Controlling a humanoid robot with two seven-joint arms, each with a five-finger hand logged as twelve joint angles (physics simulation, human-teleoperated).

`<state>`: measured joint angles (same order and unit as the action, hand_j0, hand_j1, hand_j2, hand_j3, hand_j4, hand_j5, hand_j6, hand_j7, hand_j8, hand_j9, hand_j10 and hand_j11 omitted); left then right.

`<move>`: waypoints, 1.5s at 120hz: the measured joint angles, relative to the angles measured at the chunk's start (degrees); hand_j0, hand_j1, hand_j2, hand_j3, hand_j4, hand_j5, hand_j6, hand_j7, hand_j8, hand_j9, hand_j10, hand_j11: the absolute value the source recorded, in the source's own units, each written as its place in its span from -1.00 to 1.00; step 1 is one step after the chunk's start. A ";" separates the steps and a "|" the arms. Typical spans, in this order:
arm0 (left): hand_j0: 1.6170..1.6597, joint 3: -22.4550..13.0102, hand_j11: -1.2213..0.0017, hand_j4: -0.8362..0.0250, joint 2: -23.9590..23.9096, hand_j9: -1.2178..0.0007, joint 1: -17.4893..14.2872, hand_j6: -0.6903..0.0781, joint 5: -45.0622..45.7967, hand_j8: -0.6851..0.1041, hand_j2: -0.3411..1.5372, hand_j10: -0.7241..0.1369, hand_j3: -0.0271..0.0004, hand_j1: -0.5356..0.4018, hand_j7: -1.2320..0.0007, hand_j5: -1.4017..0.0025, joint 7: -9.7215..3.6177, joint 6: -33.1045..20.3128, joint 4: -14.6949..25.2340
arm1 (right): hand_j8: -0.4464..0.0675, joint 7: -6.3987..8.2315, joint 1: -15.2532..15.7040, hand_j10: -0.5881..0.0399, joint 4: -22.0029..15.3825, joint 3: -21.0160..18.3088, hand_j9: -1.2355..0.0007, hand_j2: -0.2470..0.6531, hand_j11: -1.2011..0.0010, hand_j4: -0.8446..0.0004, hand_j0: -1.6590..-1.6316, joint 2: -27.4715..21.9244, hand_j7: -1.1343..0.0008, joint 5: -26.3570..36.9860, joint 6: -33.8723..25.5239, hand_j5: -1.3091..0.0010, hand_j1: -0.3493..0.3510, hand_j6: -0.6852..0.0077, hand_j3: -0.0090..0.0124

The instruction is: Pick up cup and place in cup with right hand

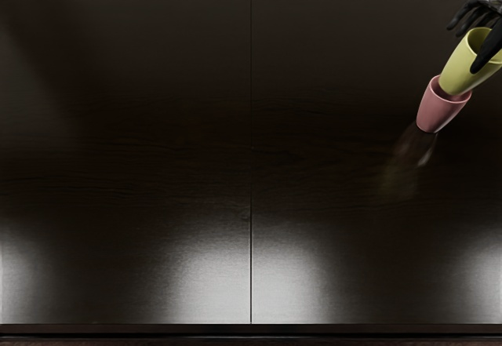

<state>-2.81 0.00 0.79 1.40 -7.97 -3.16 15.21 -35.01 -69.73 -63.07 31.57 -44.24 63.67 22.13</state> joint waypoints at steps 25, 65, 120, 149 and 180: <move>0.92 0.00 1.00 0.94 0.00 1.00 0.00 0.80 0.00 0.74 -0.64 0.68 0.97 0.89 1.00 1.00 0.00 0.00 0.00 | -0.68 0.00 0.05 -0.14 0.12 -1.76 0.02 -0.10 -0.01 -0.09 -0.88 0.47 -0.06 0.10 -2.04 0.07 0.31 -0.36 -0.16; 0.92 0.00 1.00 0.94 0.00 1.00 0.00 0.80 0.00 0.74 -0.64 0.68 0.97 0.89 1.00 1.00 0.01 0.00 0.00 | -0.67 0.01 0.05 -0.17 0.06 -2.40 0.16 -0.32 0.14 0.06 -0.91 0.93 0.09 0.12 -2.84 0.21 0.20 -0.17 -0.16; 0.92 0.00 1.00 0.94 0.00 1.00 0.00 0.80 0.00 0.74 -0.64 0.68 0.97 0.89 1.00 1.00 0.01 0.00 0.00 | -0.06 0.01 0.25 0.24 -1.71 -2.81 0.57 -0.50 0.56 0.51 -0.92 0.91 0.53 0.06 -4.30 0.59 -0.33 0.37 -0.16; 0.92 0.00 1.00 0.94 0.00 1.00 0.00 0.80 0.00 0.74 -0.64 0.68 0.97 0.89 1.00 1.00 0.01 0.00 0.00 | 0.34 0.01 0.16 0.56 -6.30 -2.57 0.79 -0.48 0.79 0.76 -0.93 0.92 0.78 -0.32 -3.92 0.80 -0.68 0.68 -0.16; 0.92 0.05 1.00 0.94 0.00 1.00 0.04 0.80 0.05 0.74 -0.64 0.68 0.97 0.89 1.00 1.00 0.00 0.13 0.02 | 0.53 0.01 0.08 0.71 -10.72 -2.09 0.90 -0.47 0.89 0.87 -0.93 2.08 0.89 -15.19 -2.14 0.90 -0.84 0.82 -0.16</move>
<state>-2.75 0.00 0.83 1.46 -7.97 -3.04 15.24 -35.00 -69.65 -73.79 29.48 -42.16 48.48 19.99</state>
